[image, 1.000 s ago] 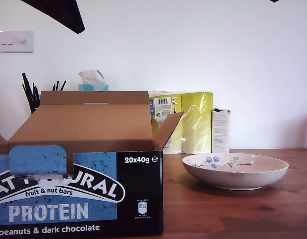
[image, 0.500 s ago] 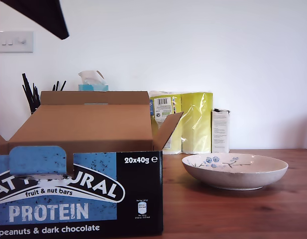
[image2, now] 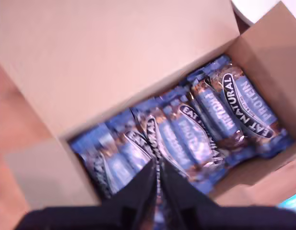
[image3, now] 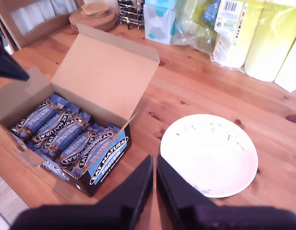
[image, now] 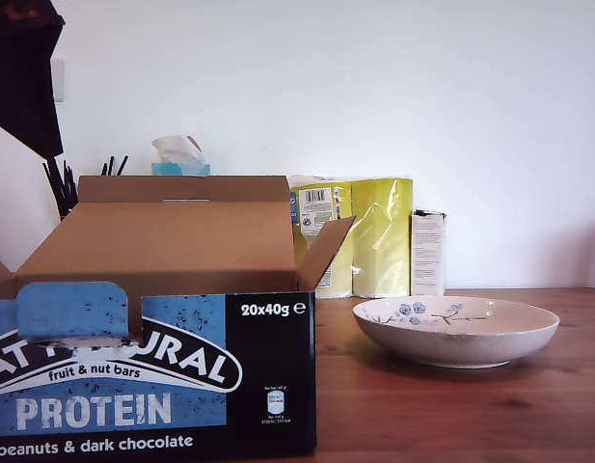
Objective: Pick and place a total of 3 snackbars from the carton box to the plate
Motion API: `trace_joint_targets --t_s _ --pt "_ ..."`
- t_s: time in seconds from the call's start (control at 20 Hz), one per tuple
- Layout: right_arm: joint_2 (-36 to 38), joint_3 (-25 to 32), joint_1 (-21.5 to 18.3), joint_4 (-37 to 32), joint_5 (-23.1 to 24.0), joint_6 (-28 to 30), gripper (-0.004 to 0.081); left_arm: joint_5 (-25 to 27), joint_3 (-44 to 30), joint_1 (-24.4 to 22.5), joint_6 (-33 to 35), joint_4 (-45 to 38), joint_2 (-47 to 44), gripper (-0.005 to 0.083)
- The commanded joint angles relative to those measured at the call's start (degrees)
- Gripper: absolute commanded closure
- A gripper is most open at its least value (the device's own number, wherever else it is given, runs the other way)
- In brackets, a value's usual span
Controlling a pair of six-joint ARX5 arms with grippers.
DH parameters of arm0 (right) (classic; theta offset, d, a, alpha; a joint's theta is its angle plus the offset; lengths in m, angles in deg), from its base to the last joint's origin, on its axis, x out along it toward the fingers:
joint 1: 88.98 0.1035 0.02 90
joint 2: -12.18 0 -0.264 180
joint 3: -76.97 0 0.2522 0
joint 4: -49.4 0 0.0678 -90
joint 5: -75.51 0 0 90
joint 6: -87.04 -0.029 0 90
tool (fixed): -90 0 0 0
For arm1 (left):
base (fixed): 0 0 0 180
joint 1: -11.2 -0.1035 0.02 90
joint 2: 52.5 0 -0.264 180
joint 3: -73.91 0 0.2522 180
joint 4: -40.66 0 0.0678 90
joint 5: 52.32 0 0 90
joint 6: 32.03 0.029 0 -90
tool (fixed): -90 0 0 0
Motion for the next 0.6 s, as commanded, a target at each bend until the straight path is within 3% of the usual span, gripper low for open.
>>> trace_joint_targets --t_s 0.0,0.15,0.35,0.5,0.55 --pt "-0.4 0.8 -0.1 -0.5 0.0 -0.2 0.0783 1.3 -0.2 0.9 -5.2 1.3 2.4 0.049" --pt "-1.1 0.8 -0.1 -0.5 -0.2 0.0 0.0783 1.4 1.1 2.5 -12.5 5.7 7.9 0.0387" --pt "-2.0 0.8 -0.1 -0.5 -0.2 0.5 0.0783 1.6 3.6 4.2 -14.2 7.3 15.1 0.0249" --pt "-2.3 0.8 -0.1 -0.6 -0.2 1.6 0.0783 3.1 5.4 4.8 -15.3 7.8 18.2 0.0091" --pt "-2.3 0.8 -0.1 -0.6 -0.2 1.7 0.0783 3.9 5.6 4.8 -16.0 8.1 18.8 0.0087"
